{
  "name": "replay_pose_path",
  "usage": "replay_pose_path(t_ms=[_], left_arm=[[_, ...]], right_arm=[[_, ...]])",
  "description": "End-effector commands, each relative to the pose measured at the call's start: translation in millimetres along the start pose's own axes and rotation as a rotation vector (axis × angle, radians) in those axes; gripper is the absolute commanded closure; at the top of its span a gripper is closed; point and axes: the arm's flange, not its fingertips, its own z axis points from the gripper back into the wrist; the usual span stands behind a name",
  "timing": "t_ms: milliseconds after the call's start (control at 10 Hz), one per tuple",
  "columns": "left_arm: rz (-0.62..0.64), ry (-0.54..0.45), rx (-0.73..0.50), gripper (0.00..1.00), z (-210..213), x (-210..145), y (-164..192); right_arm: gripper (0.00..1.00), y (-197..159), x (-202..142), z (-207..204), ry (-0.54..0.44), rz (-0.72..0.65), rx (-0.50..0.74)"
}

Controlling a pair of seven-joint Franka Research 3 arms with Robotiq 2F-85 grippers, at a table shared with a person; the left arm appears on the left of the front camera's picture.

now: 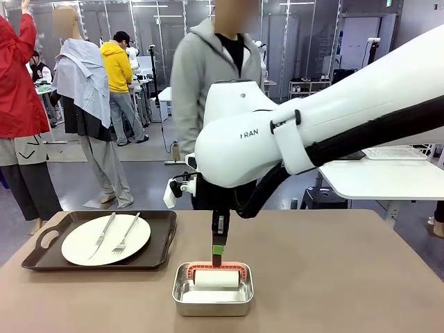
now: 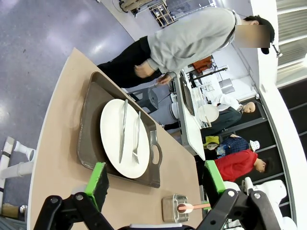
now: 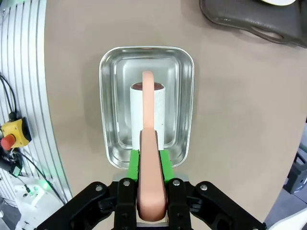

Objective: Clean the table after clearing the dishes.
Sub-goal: Place the Lint Roller back on top of the Airtight Container.

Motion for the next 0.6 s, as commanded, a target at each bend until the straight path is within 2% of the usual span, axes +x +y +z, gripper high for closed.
replay_pose_path(t_ms=[0, 500], left_arm=[[-0.001, -0.009, -0.019, 0.0, 1.6, 0.9, 0.1], [-0.001, -0.009, -0.019, 0.0, 1.6, 0.9, 0.1]], right_arm=[[0.79, -15.0, 12.5, -2.8, 0.021, -0.005, 0.034], [0.79, -56.2, 17.8, -43.5, 0.083, 0.005, 0.082]])
